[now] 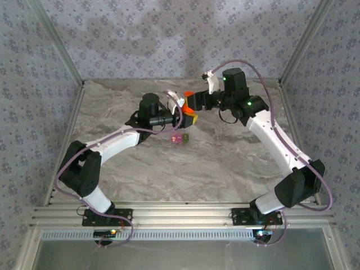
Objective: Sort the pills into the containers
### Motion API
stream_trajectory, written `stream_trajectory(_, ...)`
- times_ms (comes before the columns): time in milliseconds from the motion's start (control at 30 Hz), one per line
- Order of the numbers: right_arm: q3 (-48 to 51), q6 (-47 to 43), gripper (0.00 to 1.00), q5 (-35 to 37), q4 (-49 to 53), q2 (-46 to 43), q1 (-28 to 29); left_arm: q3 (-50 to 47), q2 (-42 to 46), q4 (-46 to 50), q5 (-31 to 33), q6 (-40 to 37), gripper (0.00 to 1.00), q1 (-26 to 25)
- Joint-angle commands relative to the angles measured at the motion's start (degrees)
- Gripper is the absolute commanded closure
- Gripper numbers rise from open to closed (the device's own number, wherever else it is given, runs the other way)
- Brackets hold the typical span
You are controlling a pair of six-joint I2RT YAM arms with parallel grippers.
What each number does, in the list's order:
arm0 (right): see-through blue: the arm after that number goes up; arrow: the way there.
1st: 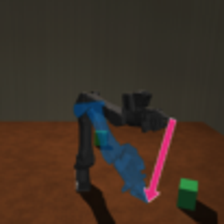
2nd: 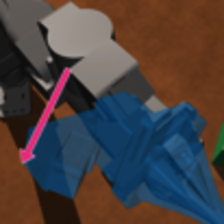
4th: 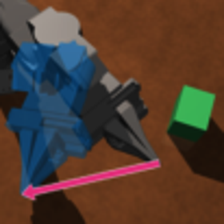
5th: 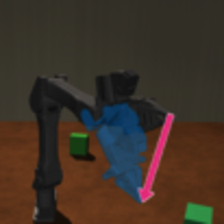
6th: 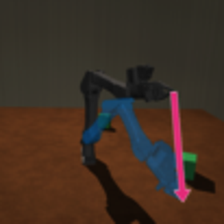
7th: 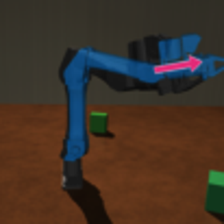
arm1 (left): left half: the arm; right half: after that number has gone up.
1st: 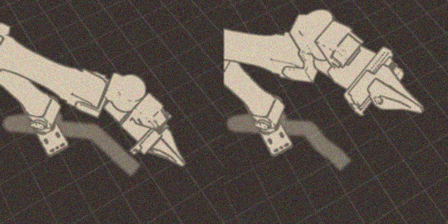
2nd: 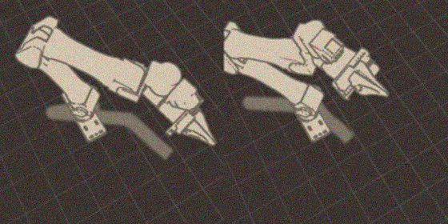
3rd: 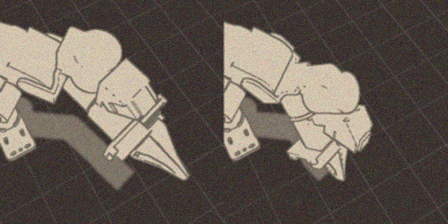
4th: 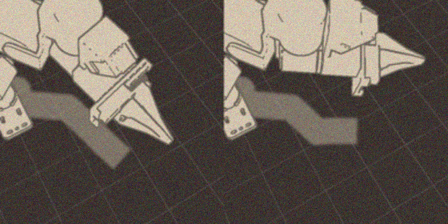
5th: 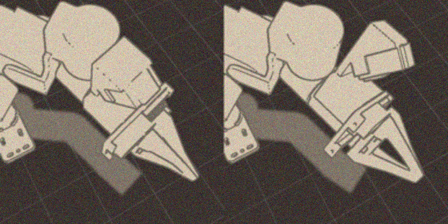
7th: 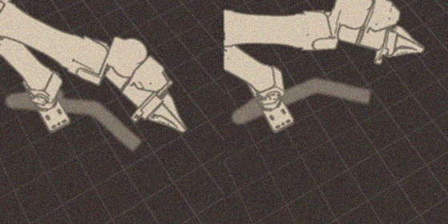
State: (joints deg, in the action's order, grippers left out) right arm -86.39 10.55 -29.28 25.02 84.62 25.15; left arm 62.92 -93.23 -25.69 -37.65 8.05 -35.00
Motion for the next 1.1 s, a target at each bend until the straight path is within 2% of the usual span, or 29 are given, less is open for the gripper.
stream_trajectory(0, 0.47, -3.63, 0.18, -7.01, 4.18, -2.24, -0.69, 2.16, 1.53, -6.69, 0.34, -0.83, 1.0, -1.84)
stream_trajectory(100, 1.6, -8.44, 0.13, -13.89, 6.15, -6.37, -5.08, 2.34, 1.99, -5.3, -1.56, -1.08, 1.0, -1.11)
stream_trajectory(200, 2.01, -11.51, 0.13, -21.41, 7.78, -9.28, -9.84, 3.06, 2.24, -2.86, -6.09, -1.75, 1.0, -0.21)
stream_trajectory(367, -0.46, -14.07, 0.13, -29.13, 11.31, -8.19, -14.44, 5.74, 2.14, 3.71, -15.35, -3.71, 1.0, 0.79)
stream_trajectory(500, -5.32, -16.19, 0.15, -30.21, 14.97, -4.18, -14.15, 8.8, 1.2, 10.16, -21.26, -5.11, 1.0, 0.82)
stream_trajectory(600, -8.6, -17.53, 0.15, -29.88, 16.97, -1.53, -12.92, 9.97, 0.69, 12.12, -22.97, -5.5, 1.0, 0.81)
stream_trajectory(1067, -15.14, -19.76, 0.21, -25.75, 21.1, 4.41, -8.11, 10.93, -0.28, 13.34, -23.87, -5.99, 1.0, 0.45)
